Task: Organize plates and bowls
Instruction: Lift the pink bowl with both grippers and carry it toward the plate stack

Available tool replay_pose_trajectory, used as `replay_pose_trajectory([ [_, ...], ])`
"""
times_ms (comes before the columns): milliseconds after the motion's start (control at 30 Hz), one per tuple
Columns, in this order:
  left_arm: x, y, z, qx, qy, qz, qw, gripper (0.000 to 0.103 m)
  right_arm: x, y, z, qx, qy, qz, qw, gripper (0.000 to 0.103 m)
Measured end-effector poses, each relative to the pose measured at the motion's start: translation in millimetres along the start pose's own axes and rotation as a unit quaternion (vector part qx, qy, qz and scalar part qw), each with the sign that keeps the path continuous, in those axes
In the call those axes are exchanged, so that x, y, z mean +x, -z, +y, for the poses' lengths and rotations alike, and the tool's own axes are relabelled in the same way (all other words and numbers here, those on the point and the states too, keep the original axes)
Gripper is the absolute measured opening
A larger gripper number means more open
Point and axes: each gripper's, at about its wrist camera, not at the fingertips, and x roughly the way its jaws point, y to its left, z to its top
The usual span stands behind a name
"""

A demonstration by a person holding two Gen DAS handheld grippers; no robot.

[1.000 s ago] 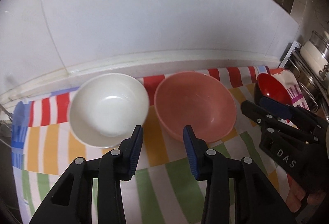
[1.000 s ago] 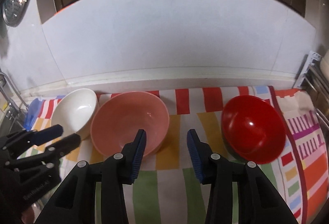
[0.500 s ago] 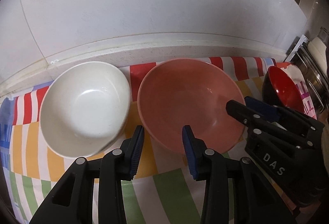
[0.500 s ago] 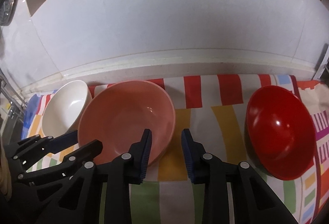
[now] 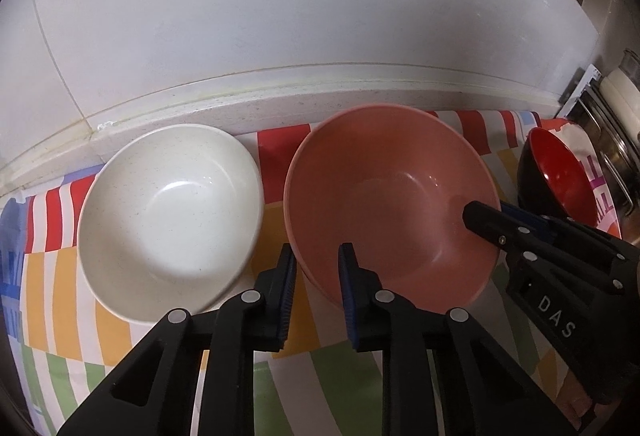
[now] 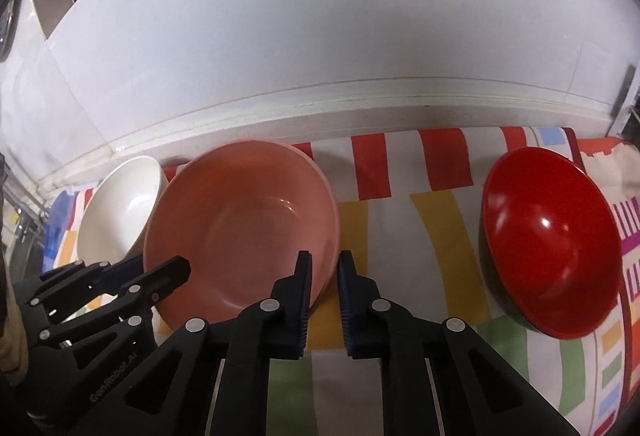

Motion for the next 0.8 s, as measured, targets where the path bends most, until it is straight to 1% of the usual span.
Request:
replay_pose_trajectory([
  [233, -23, 6, 1, 0.005, 0.011, -0.007, 0.9999, 0.022, -25, 5, 4, 0.009, 0.005, 0.001, 1.000, 0.014],
  [333, -40, 13, 1, 0.009, 0.014, -0.016, 0.9997, 0.022, -40, 10, 7, 0.009, 0.009, -0.002, 1.000, 0.014],
  [600, -79, 31, -6, 0.023, 0.021, -0.036, 0.9988, 0.022, -84, 29, 14, 0.013, 0.015, -0.013, 1.000, 0.014],
  [800, -108, 53, -10, 0.036, 0.031, -0.044, 0.9979, 0.022, -114, 54, 21, 0.020, 0.023, -0.017, 0.999, 0.014],
])
